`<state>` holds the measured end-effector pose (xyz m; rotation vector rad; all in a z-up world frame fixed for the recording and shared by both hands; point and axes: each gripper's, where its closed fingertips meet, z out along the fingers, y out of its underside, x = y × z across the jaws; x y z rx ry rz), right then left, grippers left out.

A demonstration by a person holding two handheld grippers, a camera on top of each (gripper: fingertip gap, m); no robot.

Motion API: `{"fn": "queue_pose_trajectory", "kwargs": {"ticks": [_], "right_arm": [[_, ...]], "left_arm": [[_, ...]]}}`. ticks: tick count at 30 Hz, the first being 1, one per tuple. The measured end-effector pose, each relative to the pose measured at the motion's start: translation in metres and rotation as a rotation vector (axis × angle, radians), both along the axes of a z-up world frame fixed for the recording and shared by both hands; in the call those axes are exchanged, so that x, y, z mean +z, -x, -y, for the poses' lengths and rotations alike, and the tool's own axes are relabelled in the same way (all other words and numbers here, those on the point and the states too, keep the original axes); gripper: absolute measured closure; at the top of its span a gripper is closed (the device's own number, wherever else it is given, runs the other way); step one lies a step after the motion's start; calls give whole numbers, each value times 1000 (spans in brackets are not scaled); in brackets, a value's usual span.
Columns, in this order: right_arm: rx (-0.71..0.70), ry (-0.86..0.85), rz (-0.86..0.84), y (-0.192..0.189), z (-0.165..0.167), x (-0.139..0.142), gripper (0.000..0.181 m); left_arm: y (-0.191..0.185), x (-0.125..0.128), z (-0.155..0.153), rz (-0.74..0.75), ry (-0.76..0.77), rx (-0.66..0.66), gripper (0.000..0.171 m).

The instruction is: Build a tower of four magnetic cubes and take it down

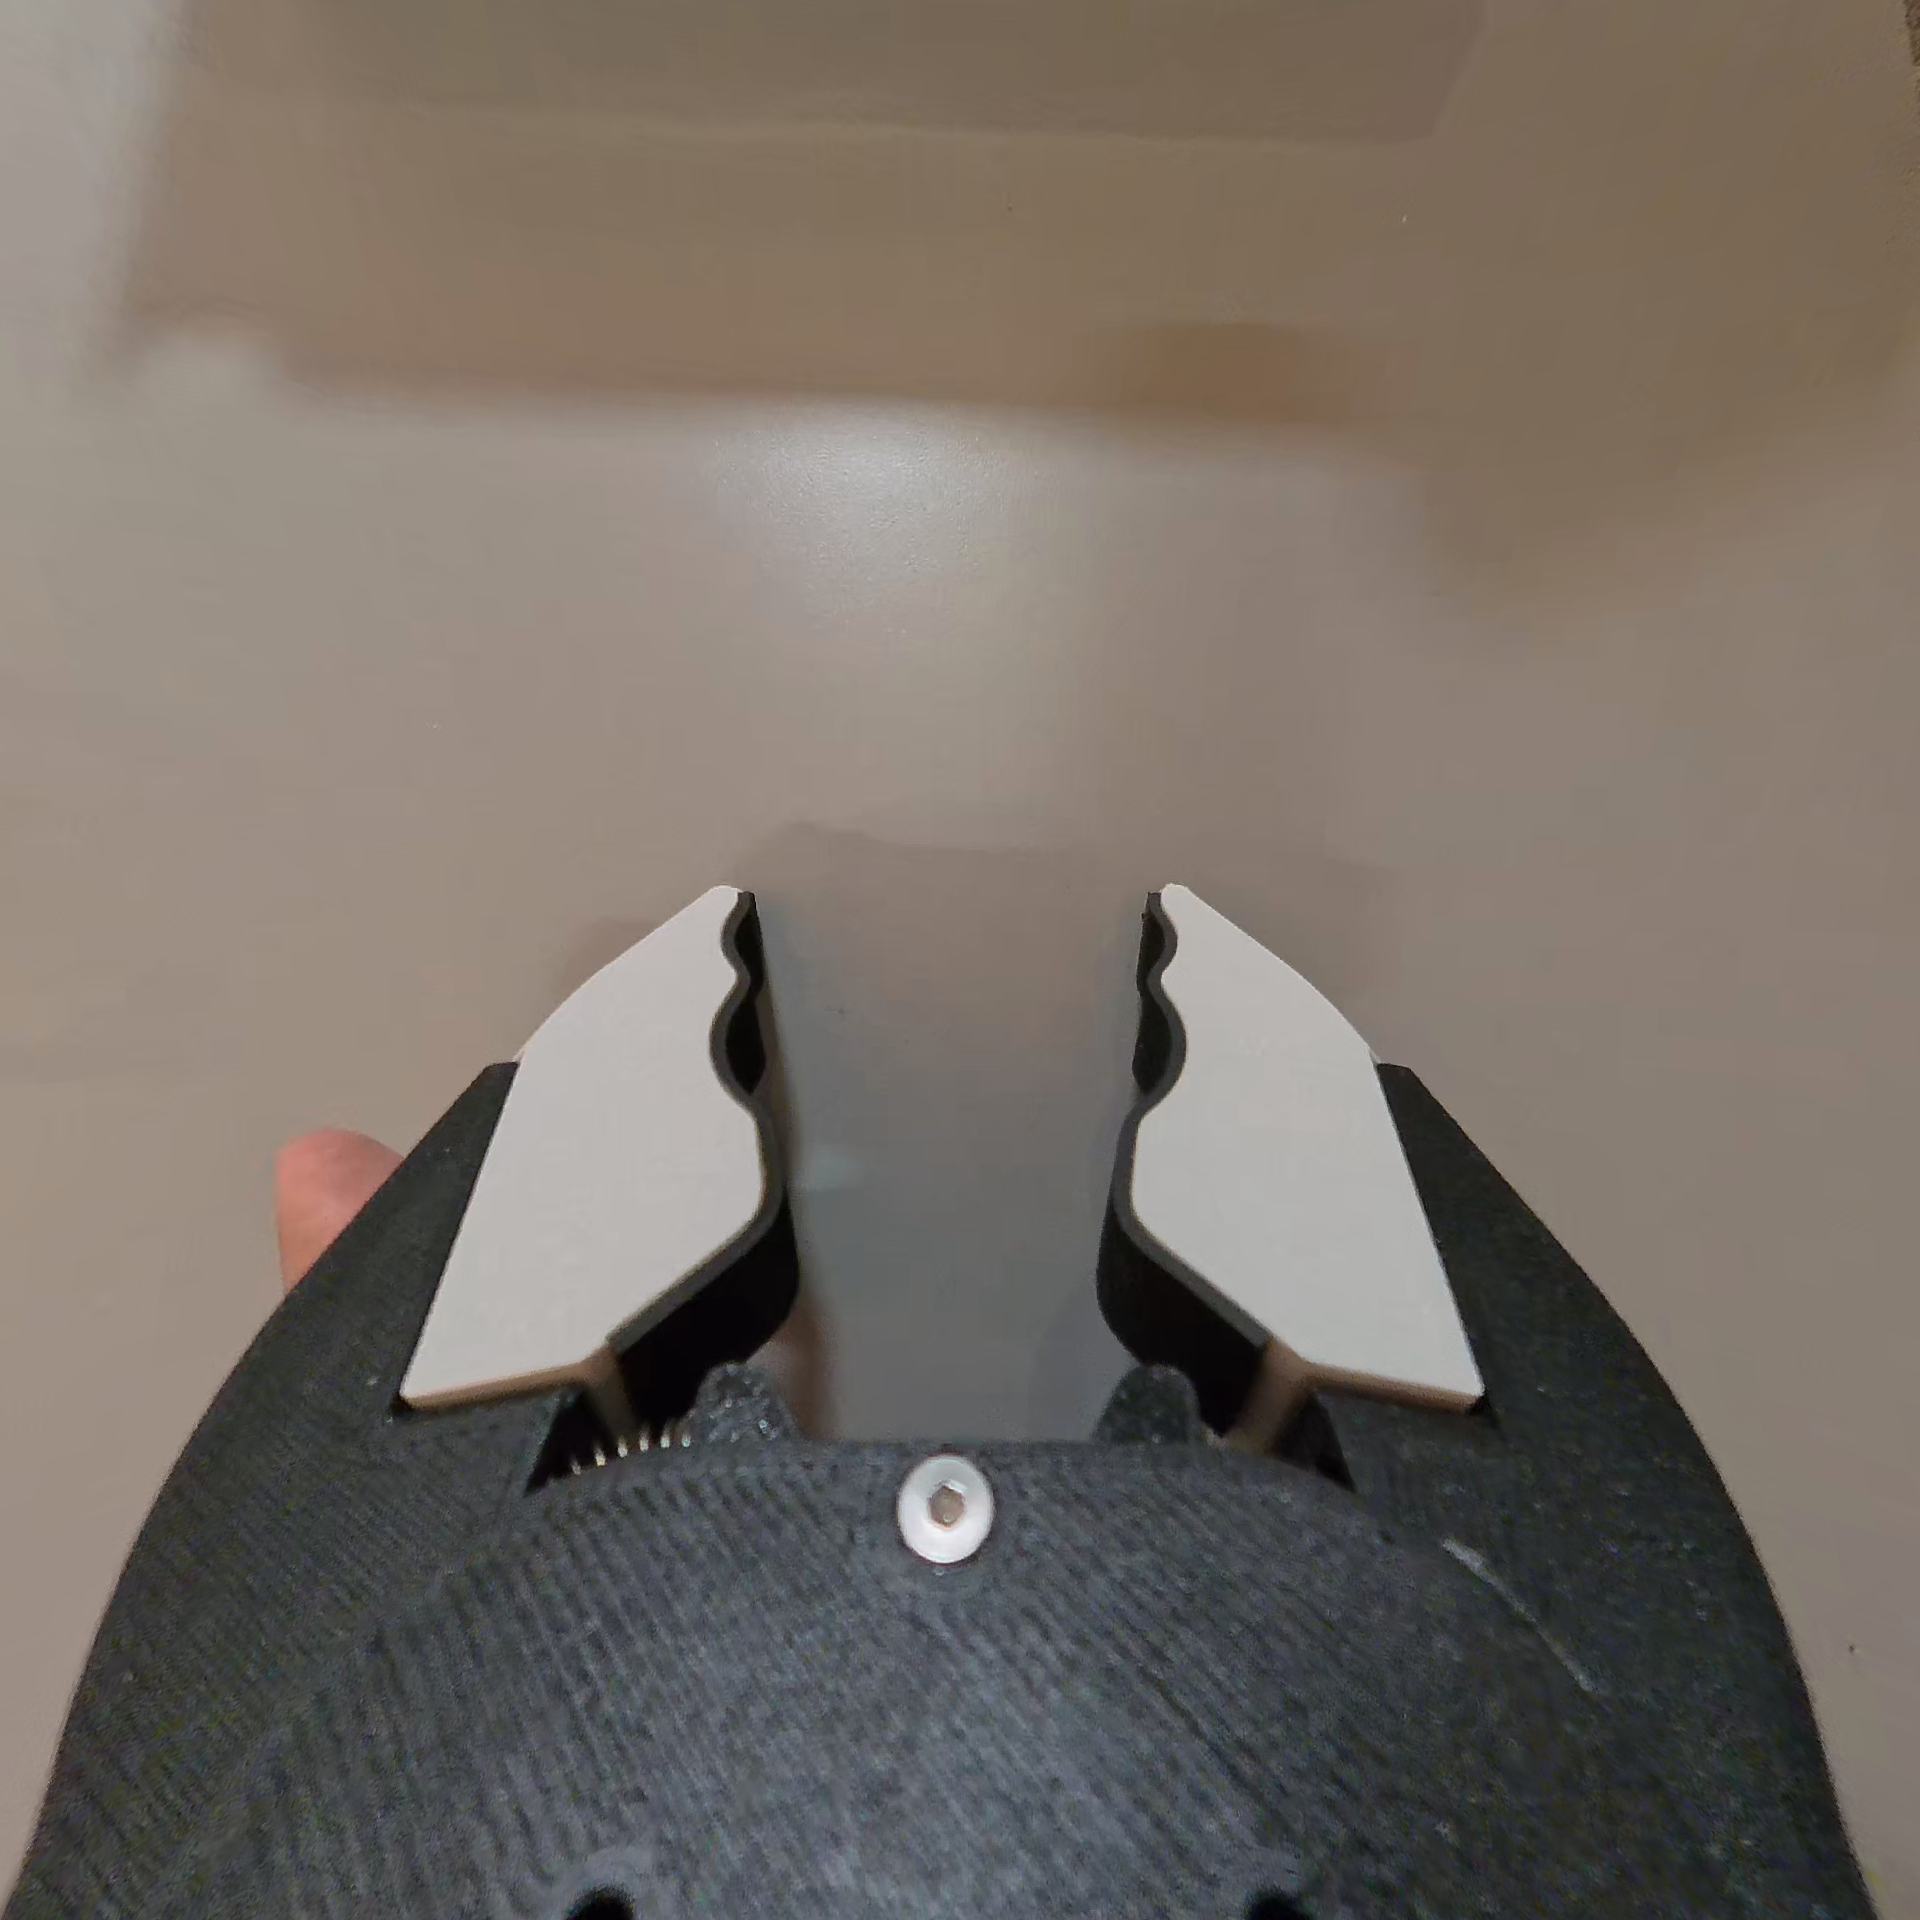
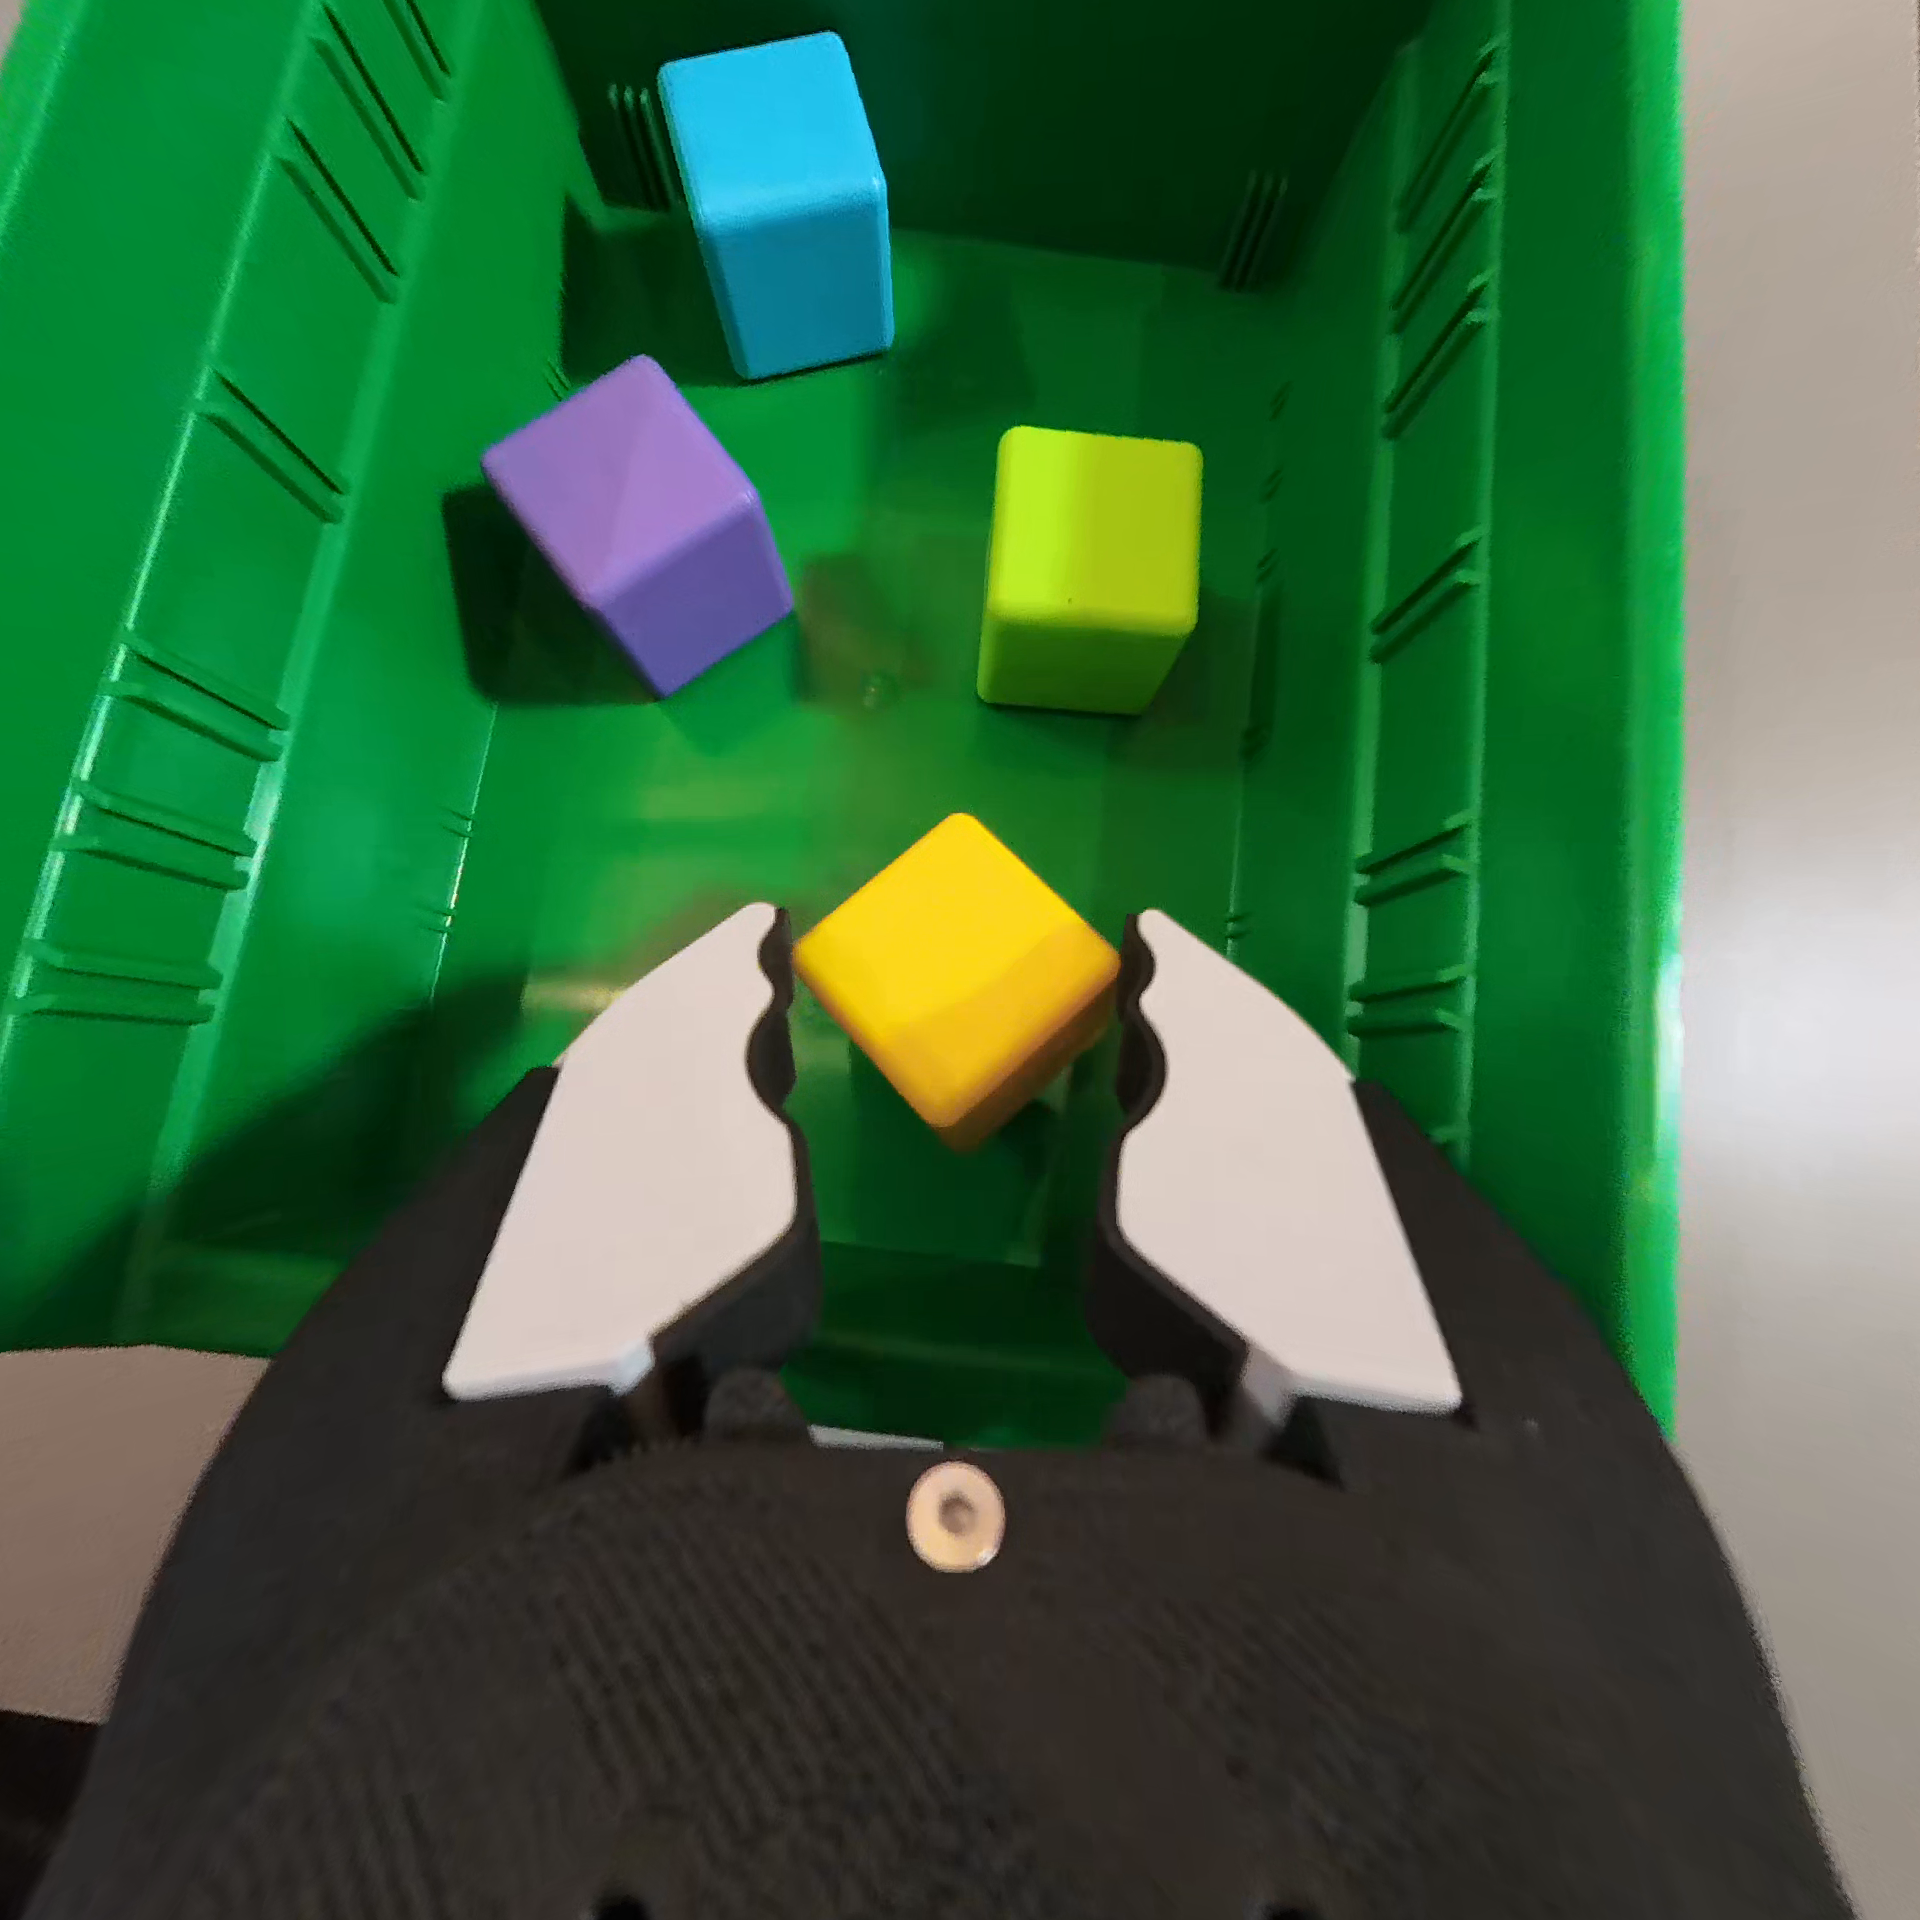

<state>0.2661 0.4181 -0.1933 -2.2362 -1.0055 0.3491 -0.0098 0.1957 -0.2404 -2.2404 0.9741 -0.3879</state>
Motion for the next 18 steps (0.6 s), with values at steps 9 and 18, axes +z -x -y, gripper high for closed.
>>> {"fn": "queue_pose_trajectory", "kwargs": {"ticks": [9,18], "right_arm": [[-1,13,14,-1,1,-4,120],[3,18,29,-2,2,-4,120]], "left_arm": [[0,0,0,-1,0,0,100],[0,0,0,-2,-1,0,99]]}}
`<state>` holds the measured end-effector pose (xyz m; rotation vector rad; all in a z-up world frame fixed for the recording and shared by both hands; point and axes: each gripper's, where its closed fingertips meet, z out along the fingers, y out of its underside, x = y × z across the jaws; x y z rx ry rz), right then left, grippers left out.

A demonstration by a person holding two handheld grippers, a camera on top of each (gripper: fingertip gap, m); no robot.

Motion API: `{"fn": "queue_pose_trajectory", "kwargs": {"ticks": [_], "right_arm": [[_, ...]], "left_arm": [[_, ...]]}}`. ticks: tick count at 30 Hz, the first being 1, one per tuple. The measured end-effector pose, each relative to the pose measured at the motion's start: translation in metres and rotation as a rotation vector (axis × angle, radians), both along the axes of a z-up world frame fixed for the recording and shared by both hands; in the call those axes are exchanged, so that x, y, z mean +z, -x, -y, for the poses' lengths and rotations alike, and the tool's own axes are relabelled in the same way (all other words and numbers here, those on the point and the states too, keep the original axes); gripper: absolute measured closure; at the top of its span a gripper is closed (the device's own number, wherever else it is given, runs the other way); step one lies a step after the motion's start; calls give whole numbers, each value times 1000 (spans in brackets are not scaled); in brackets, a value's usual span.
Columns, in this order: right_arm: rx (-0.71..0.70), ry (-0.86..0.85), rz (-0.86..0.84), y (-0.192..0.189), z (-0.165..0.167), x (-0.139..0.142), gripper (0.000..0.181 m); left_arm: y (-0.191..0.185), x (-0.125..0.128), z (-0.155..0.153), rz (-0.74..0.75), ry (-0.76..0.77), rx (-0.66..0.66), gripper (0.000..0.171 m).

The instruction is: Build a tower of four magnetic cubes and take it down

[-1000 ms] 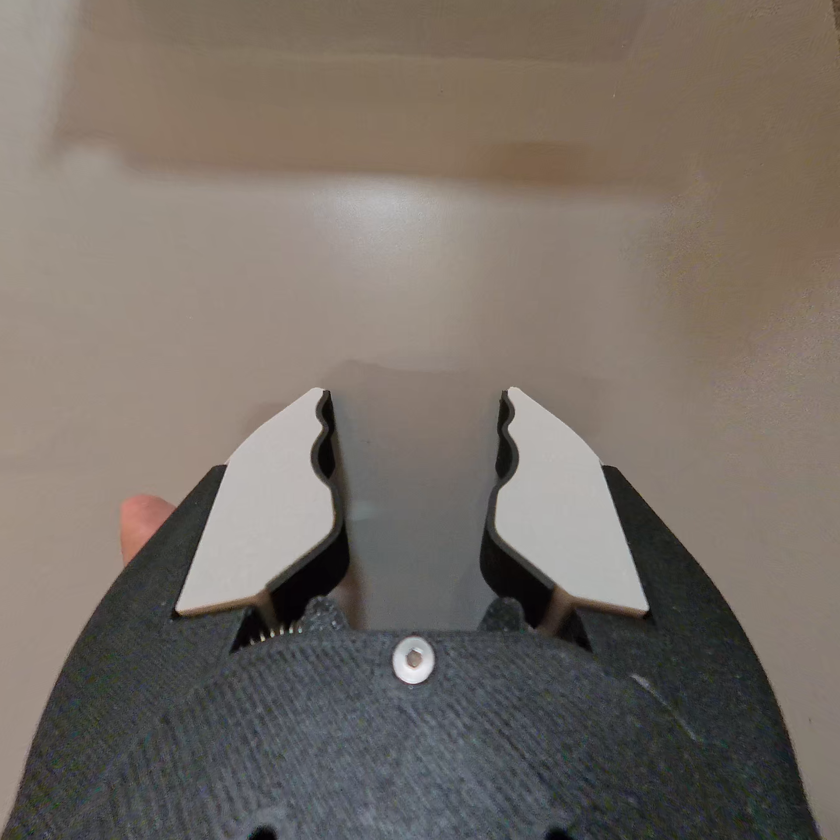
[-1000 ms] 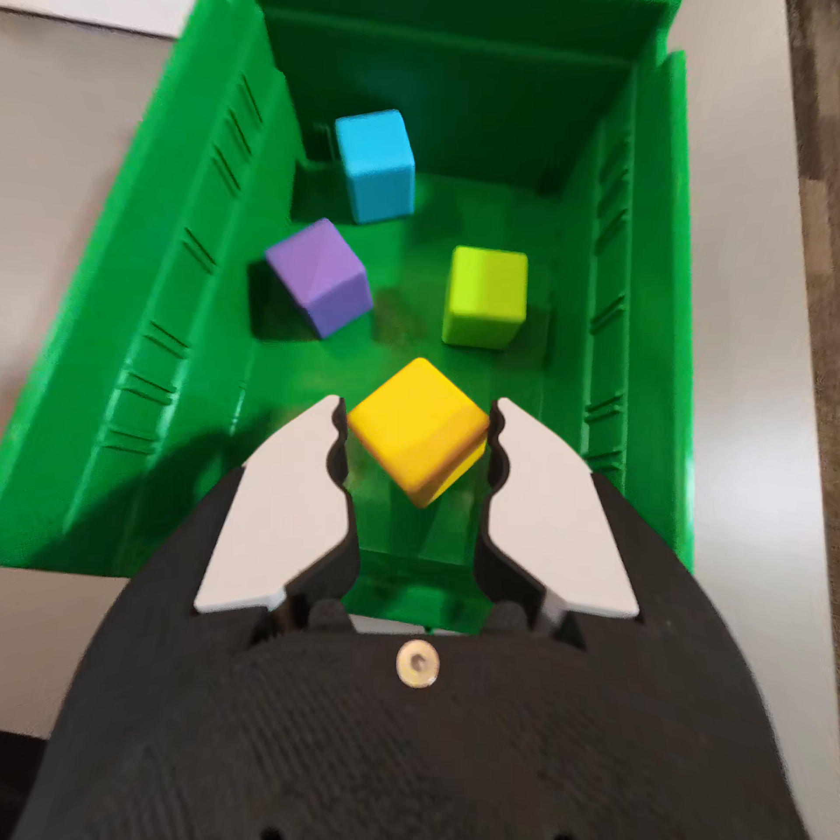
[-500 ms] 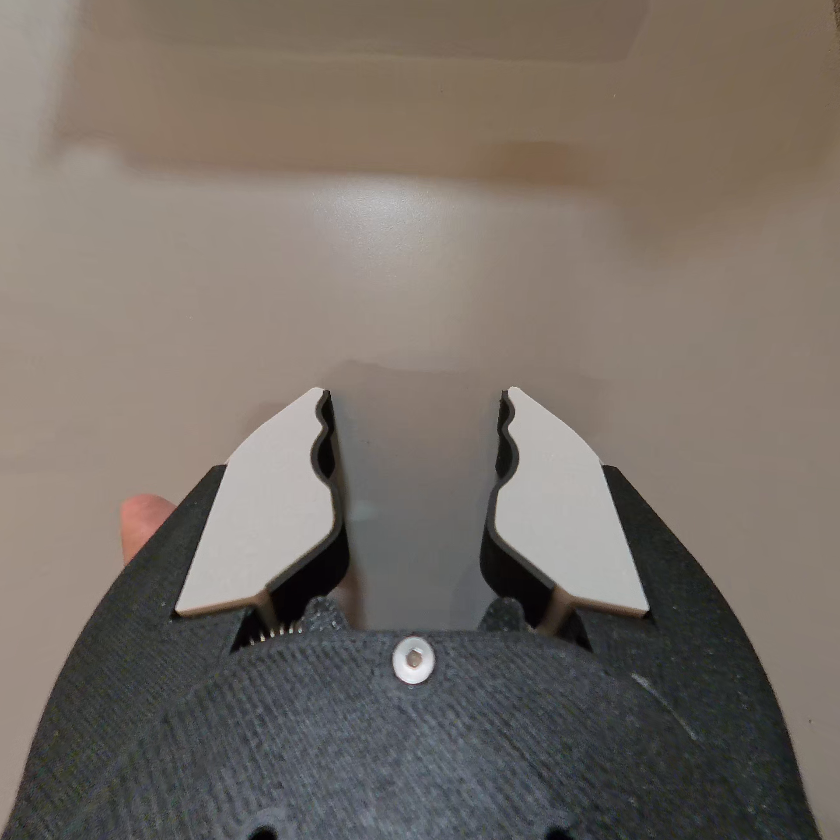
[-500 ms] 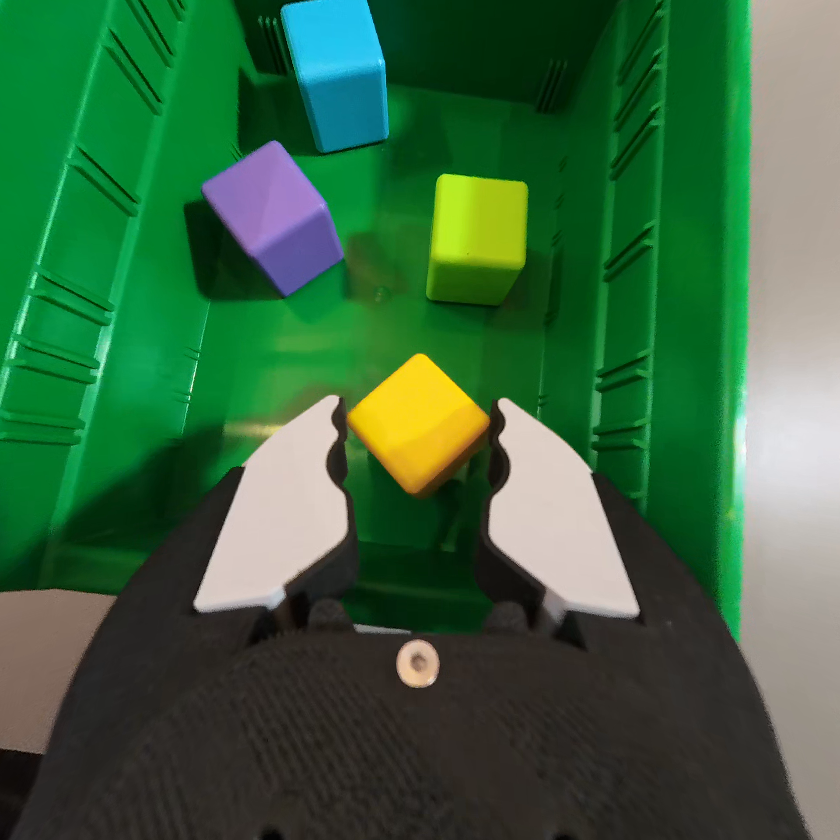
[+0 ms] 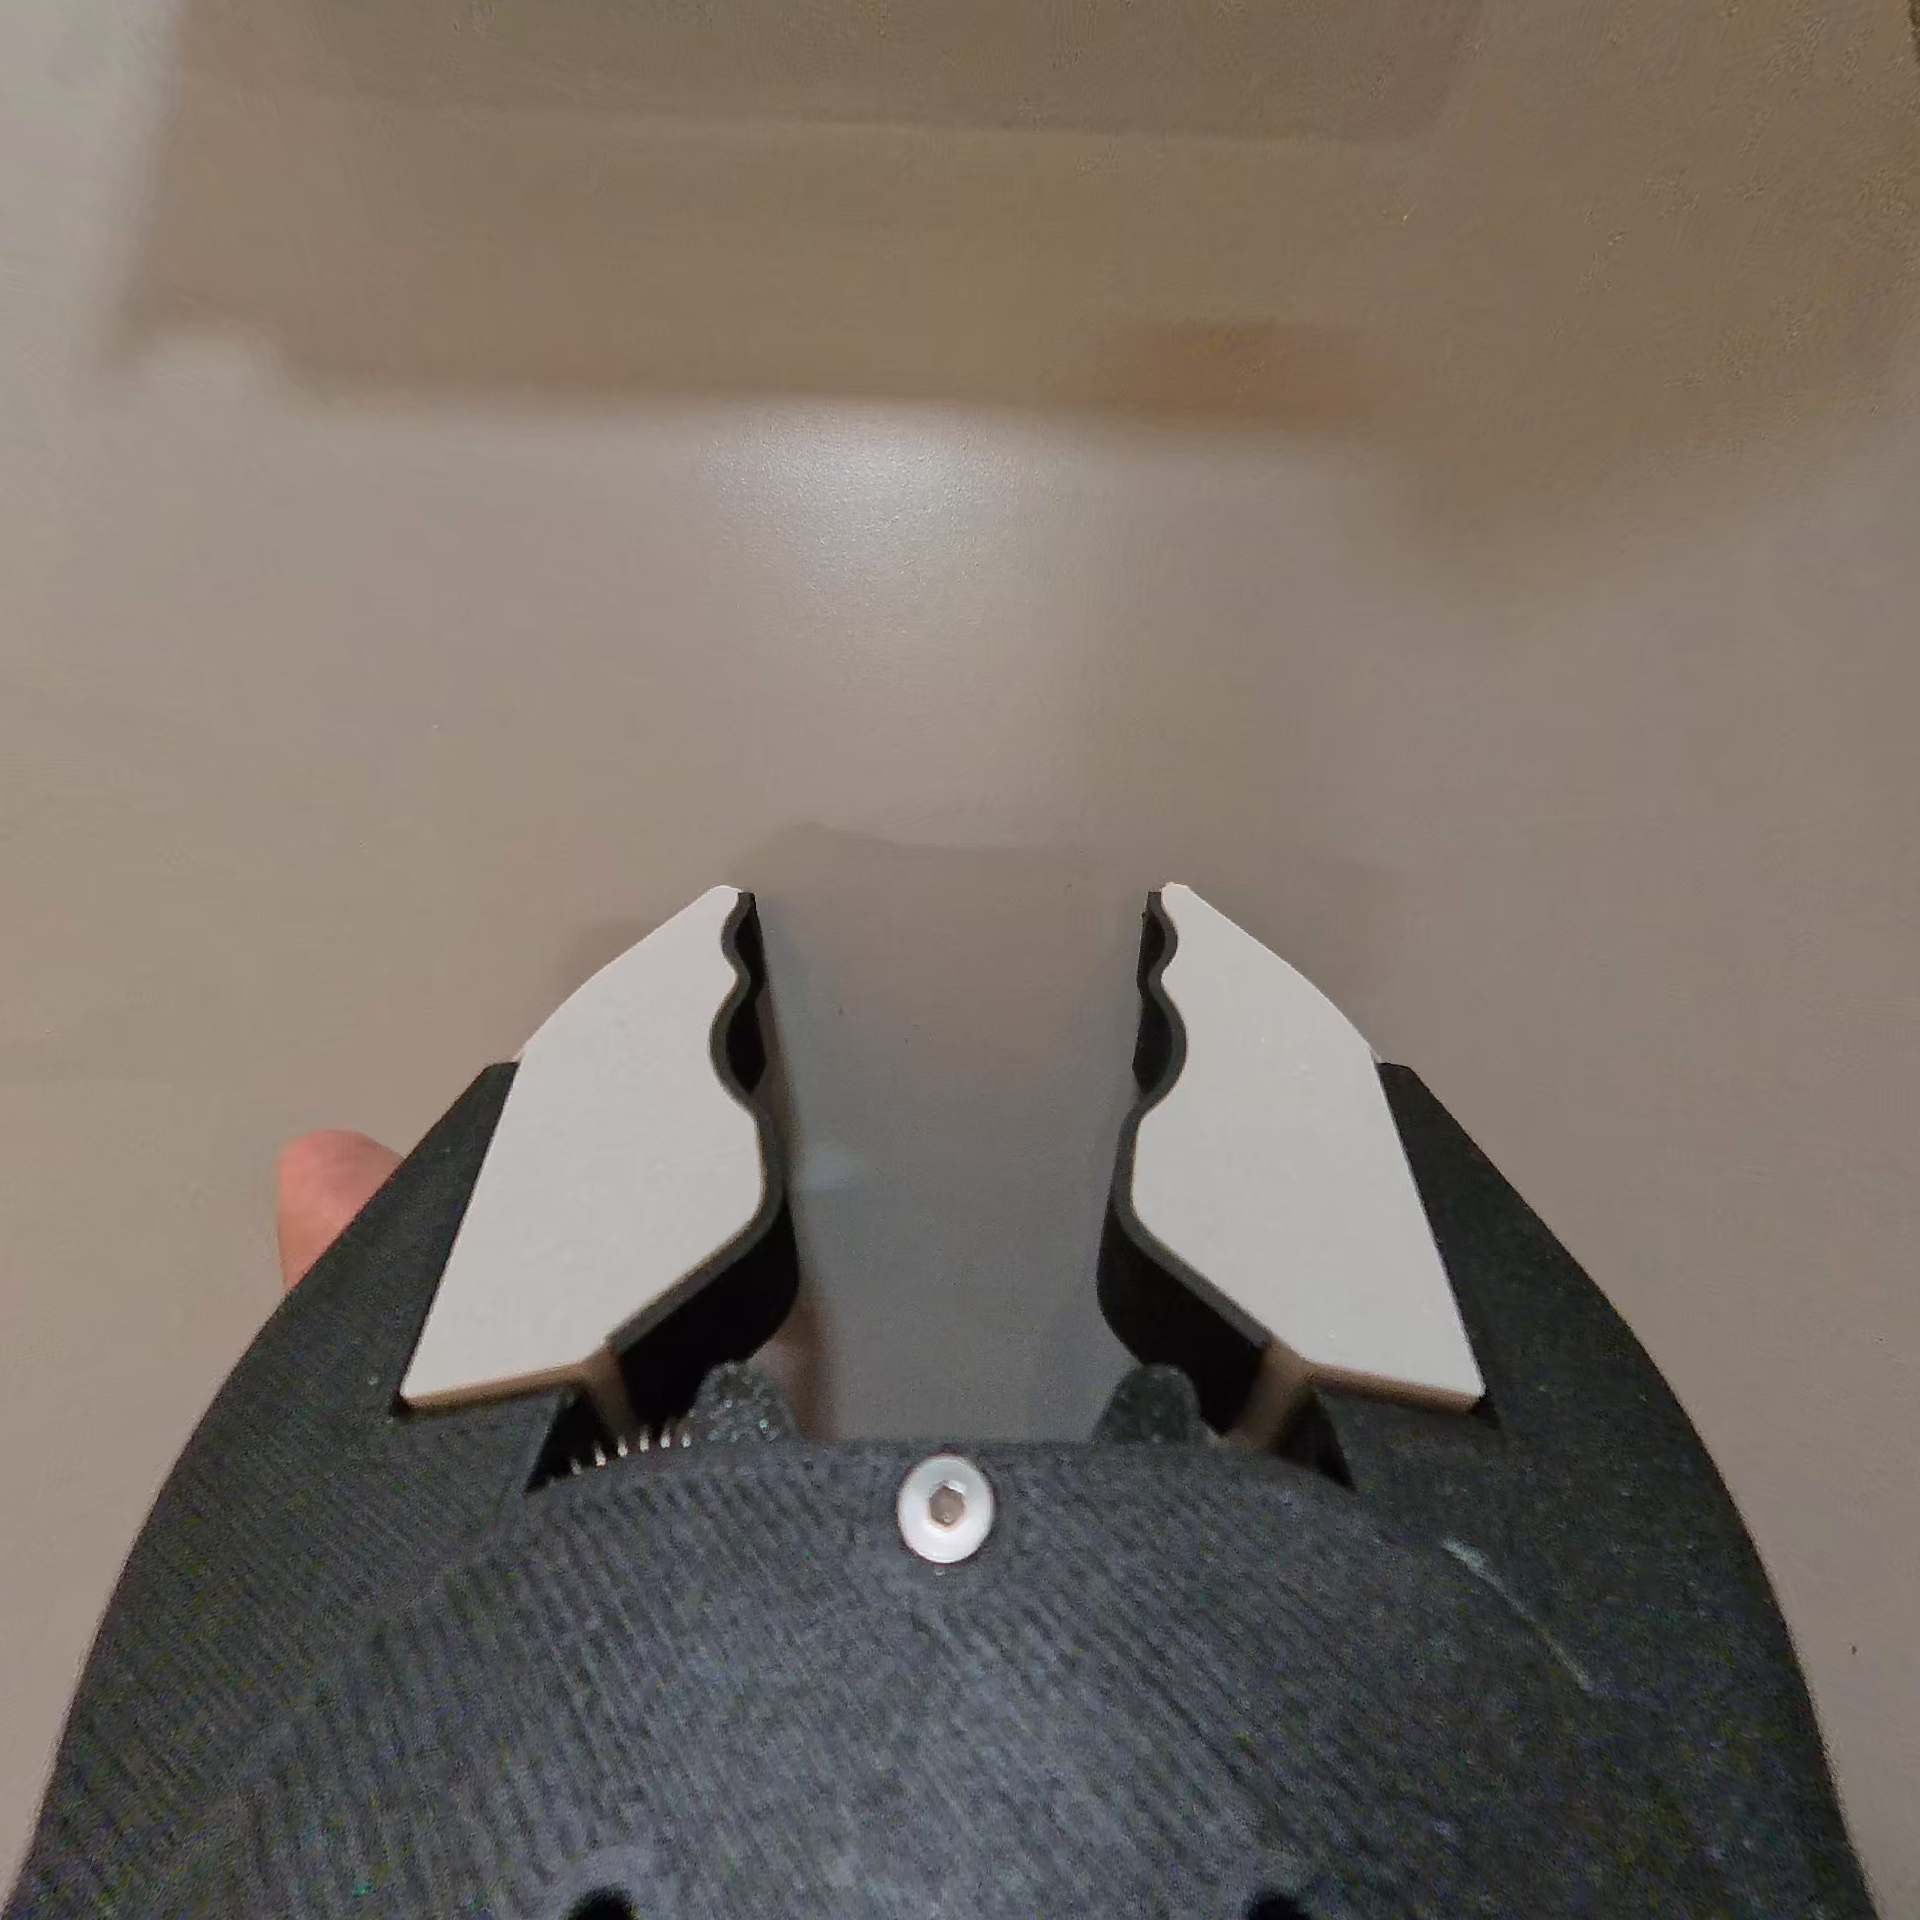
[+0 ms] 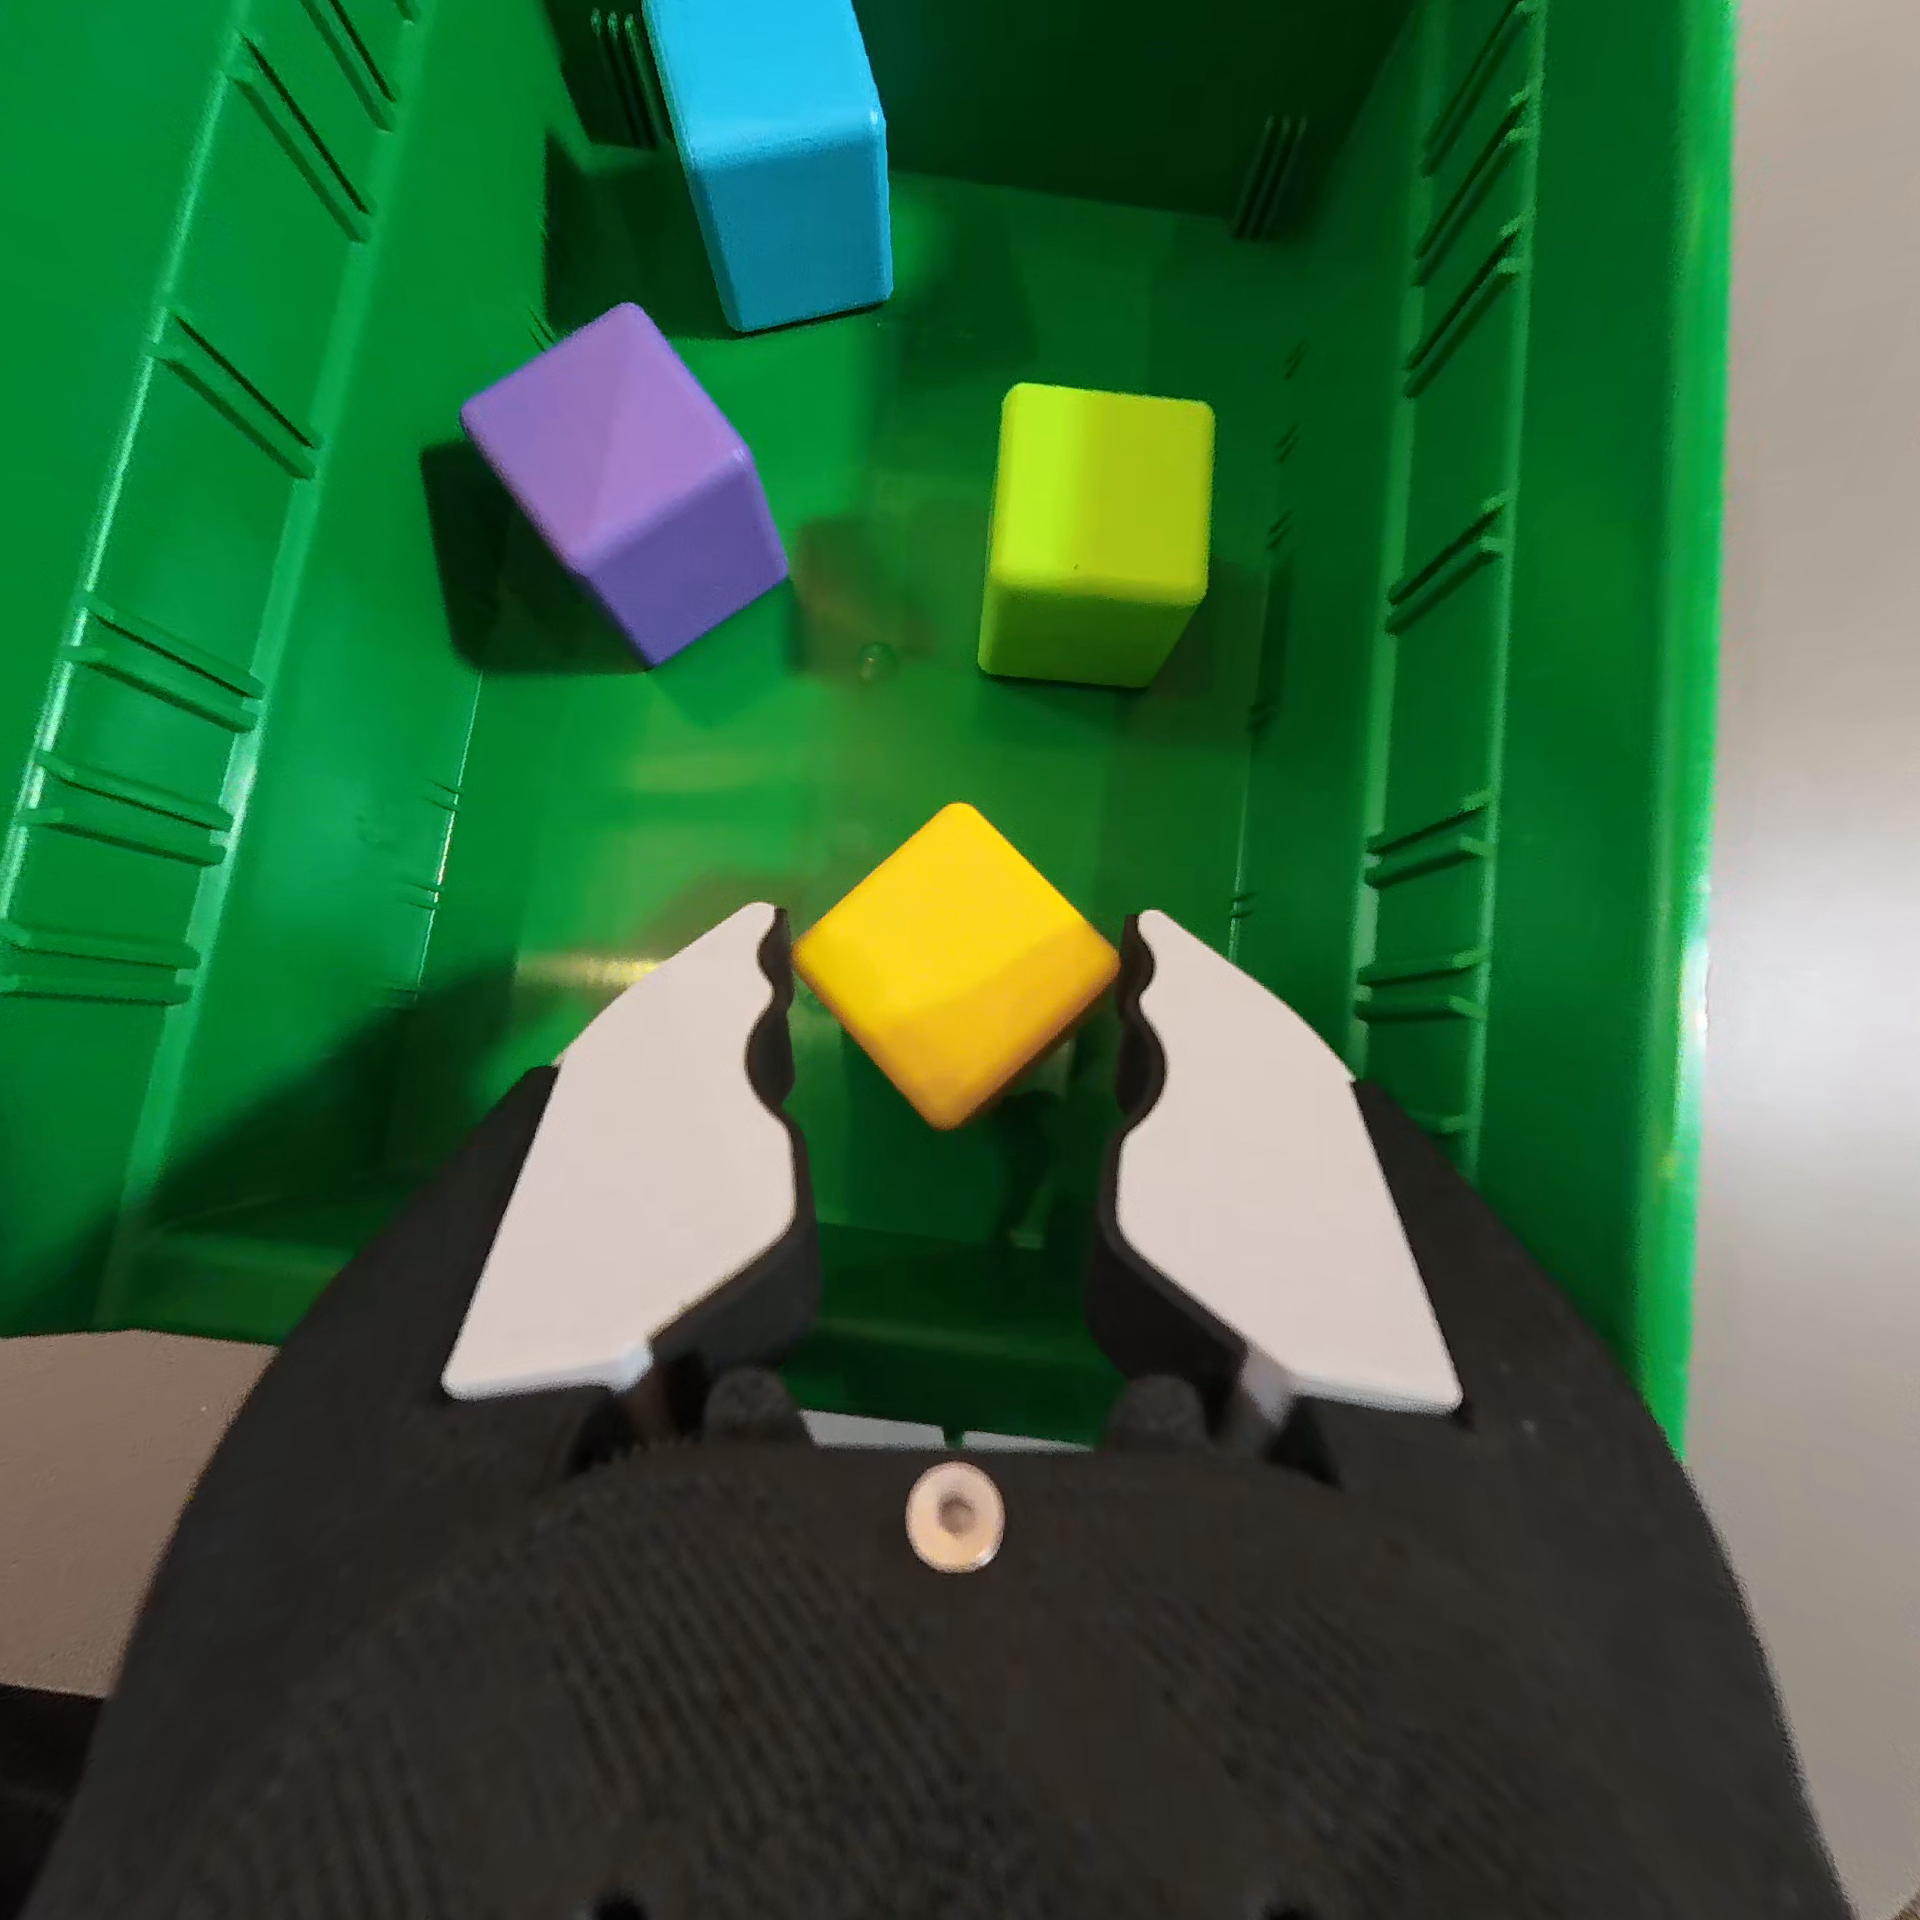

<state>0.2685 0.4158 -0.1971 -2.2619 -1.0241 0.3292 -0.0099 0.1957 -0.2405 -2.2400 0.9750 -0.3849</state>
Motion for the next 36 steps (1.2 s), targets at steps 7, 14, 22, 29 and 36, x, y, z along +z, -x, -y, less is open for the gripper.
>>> {"fn": "queue_pose_trajectory", "kwargs": {"ticks": [7,14,22,29,36], "right_arm": [[0,0,5,0,0,0,120],[-1,-2,10,-1,0,0,120],[-2,-1,14,-1,0,0,119],[-5,-8,23,-2,0,1,123],[12,-25,45,1,2,5,117]], "left_arm": [[0,0,0,-1,0,0,99],[0,0,0,-1,-1,0,99],[0,0,0,-2,-1,0,99],[0,0,0,-2,-1,0,99],[0,0,0,-2,-2,0,99]]}}
